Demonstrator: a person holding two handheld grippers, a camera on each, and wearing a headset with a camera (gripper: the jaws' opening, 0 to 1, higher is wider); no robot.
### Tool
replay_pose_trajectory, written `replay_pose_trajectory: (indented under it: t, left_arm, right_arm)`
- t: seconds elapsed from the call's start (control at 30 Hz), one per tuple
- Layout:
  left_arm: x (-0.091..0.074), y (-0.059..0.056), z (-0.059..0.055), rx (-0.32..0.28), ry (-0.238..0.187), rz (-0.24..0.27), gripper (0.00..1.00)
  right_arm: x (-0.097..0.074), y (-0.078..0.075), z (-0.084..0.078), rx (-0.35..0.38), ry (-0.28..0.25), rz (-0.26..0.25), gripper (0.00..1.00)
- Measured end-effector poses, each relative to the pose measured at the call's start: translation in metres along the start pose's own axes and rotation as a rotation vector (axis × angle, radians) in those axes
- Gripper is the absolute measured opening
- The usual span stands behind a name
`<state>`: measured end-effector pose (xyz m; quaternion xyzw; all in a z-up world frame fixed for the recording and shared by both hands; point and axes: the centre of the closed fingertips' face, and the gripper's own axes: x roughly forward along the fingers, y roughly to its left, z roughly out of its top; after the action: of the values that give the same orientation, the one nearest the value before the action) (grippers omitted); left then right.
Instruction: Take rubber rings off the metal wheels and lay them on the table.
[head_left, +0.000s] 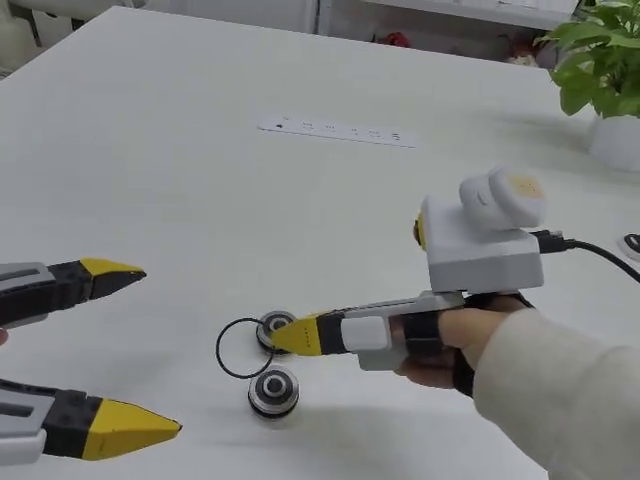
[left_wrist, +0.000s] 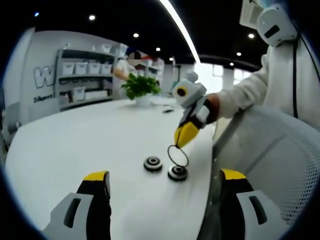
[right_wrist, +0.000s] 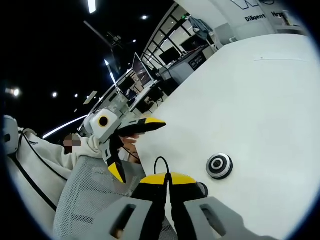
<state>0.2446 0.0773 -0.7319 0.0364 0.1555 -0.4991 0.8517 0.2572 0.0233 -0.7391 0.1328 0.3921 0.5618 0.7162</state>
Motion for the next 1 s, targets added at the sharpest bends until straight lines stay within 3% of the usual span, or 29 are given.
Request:
replay_pose_trajectory:
  t: [0.27, 0.57, 1.0]
  left_arm:
    - [0.001, -0.004, -0.003, -0.005, 0.004, -0.02, 0.92]
    - [0.001, -0.006, -0.004, -0.002, 0.003, -0.028, 0.92]
    - [0.002, -0.008, -0.004, 0.002, 0.006, -0.037, 0.92]
  right_arm:
    - [0.015, 0.007, 0.0, -0.016, 0.008, -0.006, 0.0]
    - [0.029, 0.001, -0.001, -0.031, 0.03, -0.042, 0.0]
    - [0.054, -0.01, -0.016, -0.084, 0.108, -0.088, 0.0]
